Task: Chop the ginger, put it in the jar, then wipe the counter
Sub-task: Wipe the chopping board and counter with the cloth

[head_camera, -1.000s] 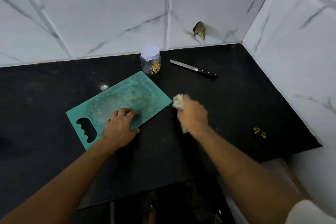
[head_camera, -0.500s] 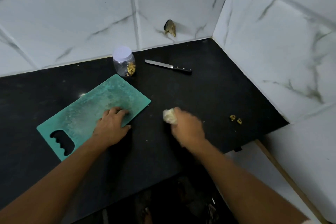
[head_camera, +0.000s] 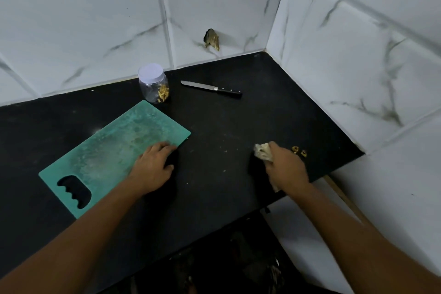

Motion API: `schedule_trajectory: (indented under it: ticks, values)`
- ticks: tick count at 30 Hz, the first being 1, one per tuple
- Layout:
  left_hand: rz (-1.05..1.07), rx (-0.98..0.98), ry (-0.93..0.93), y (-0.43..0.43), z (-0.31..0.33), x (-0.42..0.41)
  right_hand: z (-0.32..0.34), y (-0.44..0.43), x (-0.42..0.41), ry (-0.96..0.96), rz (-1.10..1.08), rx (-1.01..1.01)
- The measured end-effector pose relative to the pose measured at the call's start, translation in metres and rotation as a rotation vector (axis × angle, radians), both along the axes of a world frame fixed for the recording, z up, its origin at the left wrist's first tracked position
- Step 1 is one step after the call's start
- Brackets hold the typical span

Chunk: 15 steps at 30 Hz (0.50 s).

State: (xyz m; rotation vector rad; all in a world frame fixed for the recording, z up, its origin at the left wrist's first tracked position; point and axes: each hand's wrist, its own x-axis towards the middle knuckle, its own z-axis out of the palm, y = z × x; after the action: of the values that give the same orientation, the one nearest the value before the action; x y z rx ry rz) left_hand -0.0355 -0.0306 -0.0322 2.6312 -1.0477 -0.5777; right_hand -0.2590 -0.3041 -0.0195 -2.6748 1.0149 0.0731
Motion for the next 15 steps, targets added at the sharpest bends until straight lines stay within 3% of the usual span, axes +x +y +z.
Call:
schedule_trajectory:
  ticks: [4, 6, 12, 15]
  values:
    - [0.064, -0.083, 0.044, -0.001, 0.003, -0.002, -0.007, 0.098, -0.002, 0.042, 0.360, 0.101]
    - [0.089, -0.125, 0.080, 0.000, 0.007, -0.002, -0.013, 0.105, -0.004, 0.056, 0.447, 0.094]
    - [0.133, -0.153, 0.145, 0.012, 0.014, 0.000, -0.007, -0.009, 0.013, 0.029, 0.038, -0.019]
    - [0.146, -0.165, 0.152, 0.012, 0.014, -0.004, 0.000, 0.019, 0.041, -0.052, 0.109, -0.004]
